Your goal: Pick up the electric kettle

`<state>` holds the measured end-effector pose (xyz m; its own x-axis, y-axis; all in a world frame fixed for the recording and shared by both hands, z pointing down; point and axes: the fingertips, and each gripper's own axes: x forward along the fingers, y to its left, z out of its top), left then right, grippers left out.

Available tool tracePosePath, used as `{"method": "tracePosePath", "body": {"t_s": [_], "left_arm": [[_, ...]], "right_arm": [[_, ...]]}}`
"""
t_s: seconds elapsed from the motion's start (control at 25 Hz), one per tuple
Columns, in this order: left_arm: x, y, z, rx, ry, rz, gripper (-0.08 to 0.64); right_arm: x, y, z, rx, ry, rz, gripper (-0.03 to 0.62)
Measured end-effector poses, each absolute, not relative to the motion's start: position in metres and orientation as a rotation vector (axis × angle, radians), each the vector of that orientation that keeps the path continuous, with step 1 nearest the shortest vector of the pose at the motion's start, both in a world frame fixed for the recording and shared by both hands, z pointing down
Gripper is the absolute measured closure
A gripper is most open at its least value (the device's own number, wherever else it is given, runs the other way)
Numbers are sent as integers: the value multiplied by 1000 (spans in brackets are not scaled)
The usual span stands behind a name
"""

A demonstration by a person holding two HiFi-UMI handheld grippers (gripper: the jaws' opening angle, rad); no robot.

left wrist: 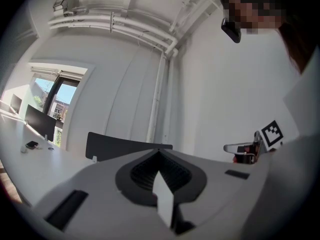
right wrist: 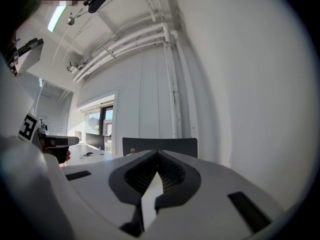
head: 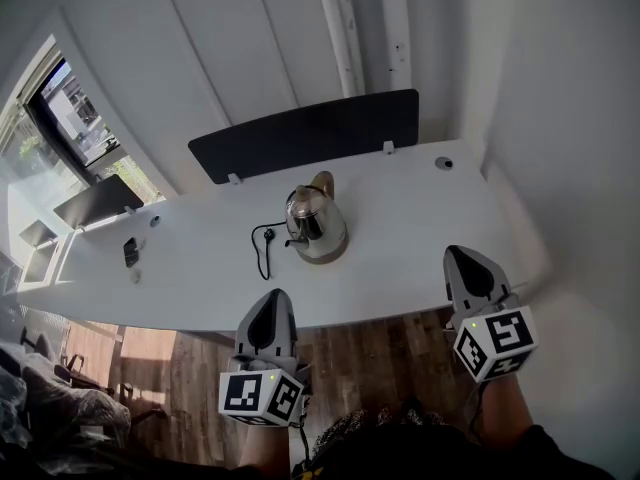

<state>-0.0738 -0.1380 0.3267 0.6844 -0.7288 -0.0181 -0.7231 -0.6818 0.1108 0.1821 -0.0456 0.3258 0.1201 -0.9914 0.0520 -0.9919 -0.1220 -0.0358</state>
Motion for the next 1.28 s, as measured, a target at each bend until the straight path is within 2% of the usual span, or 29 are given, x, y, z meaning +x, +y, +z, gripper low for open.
{"method": "tracePosePath", "body": {"t_s": [0.56, 1.28], "left_arm": [[-85, -126, 335, 2637, -1476, -65, 560], [-70, -234, 337, 2668, -1380, -104, 560]], "right_arm": [[192, -86, 341, 2151, -2307, 147, 586], [194, -182, 343, 2180, -2263, 166, 586]]}}
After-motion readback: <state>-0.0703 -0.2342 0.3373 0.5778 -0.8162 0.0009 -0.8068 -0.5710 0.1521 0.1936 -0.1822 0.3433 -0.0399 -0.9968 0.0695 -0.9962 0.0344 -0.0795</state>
